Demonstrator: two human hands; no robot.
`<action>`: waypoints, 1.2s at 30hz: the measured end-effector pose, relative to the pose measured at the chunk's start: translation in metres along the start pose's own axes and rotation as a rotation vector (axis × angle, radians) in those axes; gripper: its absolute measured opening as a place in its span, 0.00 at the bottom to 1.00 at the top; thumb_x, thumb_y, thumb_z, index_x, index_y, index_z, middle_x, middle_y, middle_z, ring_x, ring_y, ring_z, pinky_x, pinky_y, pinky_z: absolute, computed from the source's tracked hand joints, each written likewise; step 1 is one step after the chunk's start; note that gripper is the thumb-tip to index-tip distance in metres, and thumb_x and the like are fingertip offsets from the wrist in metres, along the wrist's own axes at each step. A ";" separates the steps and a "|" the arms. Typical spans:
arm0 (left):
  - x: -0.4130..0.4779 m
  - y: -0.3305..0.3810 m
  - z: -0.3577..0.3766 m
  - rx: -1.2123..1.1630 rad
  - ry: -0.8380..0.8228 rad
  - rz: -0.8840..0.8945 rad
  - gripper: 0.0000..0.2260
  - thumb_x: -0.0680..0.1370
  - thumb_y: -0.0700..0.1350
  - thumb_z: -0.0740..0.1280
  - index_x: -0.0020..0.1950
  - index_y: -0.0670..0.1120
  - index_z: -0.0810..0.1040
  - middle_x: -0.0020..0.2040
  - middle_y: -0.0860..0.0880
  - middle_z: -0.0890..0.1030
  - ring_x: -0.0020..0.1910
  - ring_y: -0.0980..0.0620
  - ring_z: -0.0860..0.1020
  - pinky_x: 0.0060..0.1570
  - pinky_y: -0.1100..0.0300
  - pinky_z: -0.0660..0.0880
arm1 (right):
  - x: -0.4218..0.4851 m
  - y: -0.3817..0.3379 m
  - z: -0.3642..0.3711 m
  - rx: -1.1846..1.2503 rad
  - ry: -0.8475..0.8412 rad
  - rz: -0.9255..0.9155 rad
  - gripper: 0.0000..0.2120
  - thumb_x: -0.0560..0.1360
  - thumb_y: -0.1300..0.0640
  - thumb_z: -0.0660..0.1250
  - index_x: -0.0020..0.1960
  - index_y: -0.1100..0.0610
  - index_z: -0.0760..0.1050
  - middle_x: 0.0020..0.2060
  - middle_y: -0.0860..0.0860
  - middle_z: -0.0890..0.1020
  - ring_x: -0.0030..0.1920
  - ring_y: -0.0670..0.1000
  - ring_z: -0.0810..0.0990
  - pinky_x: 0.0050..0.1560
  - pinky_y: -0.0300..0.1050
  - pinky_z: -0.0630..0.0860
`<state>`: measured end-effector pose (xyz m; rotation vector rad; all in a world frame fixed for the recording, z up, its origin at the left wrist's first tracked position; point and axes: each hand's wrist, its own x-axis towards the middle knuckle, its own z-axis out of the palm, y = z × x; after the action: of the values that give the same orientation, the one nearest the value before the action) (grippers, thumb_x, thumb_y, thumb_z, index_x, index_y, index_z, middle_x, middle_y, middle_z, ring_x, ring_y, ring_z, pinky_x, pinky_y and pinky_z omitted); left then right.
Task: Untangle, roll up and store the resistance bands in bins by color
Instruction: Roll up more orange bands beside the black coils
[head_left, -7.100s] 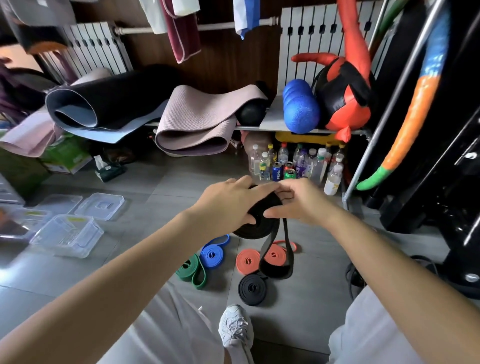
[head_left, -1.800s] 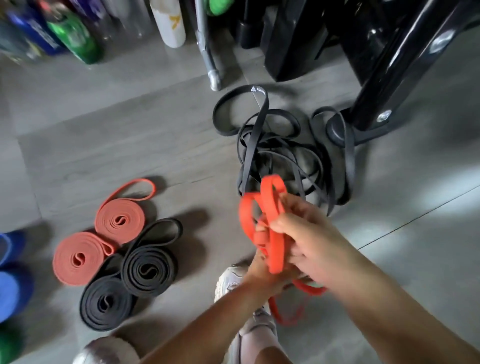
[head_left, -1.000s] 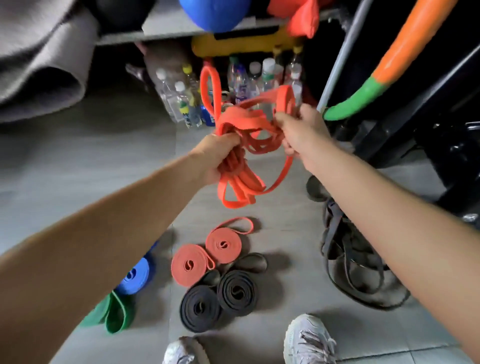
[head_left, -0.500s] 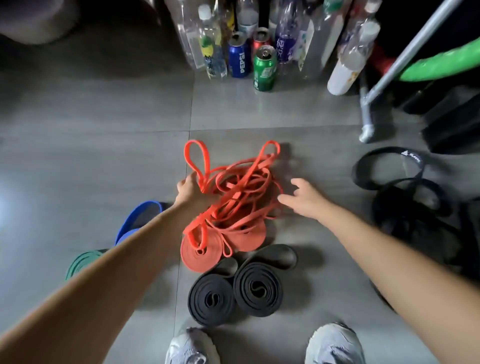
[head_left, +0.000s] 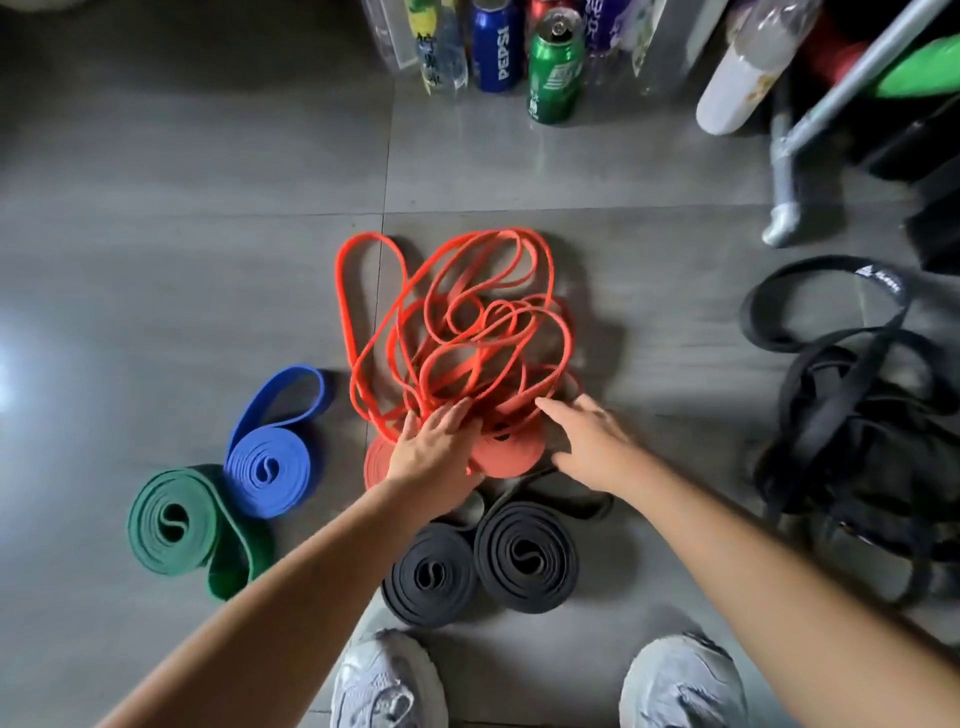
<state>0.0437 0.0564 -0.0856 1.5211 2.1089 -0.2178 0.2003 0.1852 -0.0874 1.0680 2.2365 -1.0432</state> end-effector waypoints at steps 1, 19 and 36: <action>0.001 -0.002 0.002 0.018 0.000 -0.005 0.24 0.74 0.50 0.66 0.70 0.52 0.67 0.74 0.50 0.62 0.73 0.49 0.60 0.71 0.49 0.55 | -0.001 0.000 0.001 -0.008 -0.052 0.013 0.33 0.74 0.58 0.66 0.75 0.46 0.57 0.70 0.57 0.63 0.70 0.59 0.65 0.67 0.51 0.66; -0.026 0.004 -0.161 -0.534 0.330 -0.013 0.06 0.73 0.40 0.68 0.49 0.42 0.78 0.43 0.49 0.77 0.44 0.48 0.75 0.41 0.61 0.66 | -0.018 -0.072 -0.090 0.209 0.520 -0.229 0.03 0.70 0.62 0.69 0.44 0.58 0.80 0.40 0.52 0.77 0.44 0.59 0.79 0.44 0.48 0.71; -0.189 0.079 -0.414 -1.490 0.650 0.290 0.05 0.77 0.34 0.65 0.51 0.37 0.78 0.43 0.39 0.78 0.41 0.48 0.79 0.51 0.53 0.79 | -0.185 -0.224 -0.240 0.350 0.480 -0.486 0.05 0.70 0.60 0.73 0.38 0.53 0.78 0.33 0.47 0.79 0.35 0.43 0.77 0.37 0.28 0.69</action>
<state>0.0273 0.1010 0.3733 0.8632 1.5273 1.7185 0.1154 0.1959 0.2796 1.0126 2.8687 -1.5583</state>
